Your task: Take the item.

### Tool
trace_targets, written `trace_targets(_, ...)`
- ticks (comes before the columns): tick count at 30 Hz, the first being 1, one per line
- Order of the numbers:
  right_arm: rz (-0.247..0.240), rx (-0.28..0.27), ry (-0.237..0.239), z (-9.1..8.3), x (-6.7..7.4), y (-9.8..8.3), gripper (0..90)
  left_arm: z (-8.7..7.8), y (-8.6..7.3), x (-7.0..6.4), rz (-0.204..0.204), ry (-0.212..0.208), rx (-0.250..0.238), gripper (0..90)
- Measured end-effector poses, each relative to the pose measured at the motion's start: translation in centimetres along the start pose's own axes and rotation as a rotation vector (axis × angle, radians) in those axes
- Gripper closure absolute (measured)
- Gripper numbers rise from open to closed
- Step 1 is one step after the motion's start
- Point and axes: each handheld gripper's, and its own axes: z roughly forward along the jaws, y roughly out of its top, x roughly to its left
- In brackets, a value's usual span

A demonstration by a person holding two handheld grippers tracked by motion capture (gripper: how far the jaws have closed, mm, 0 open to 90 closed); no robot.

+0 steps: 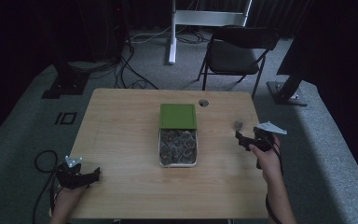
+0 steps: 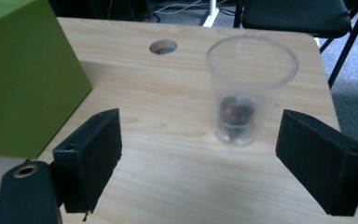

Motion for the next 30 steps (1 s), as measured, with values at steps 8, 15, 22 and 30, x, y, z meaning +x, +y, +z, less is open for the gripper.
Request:
trace_targets(8,0.009,0.015,0.025,-0.1,0.6,-1.8,14.4,0.0,0.0,0.0,0.000,0.000,0.000,0.5)
trace_targets(15,0.014,0.026,0.039,-0.3,0.7,-3.2,14.4,0.0,0.0,0.0,0.000,0.000,0.000,0.5)
trace_targets(22,0.016,0.045,0.049,-0.6,0.7,-4.7,14.4,0.0,0.0,0.0,-0.001,0.000,0.000,0.5)
trace_targets(30,-0.001,0.087,0.078,-1.0,1.2,-6.8,14.4,0.0,0.0,0.0,0.000,0.000,0.000,0.5)
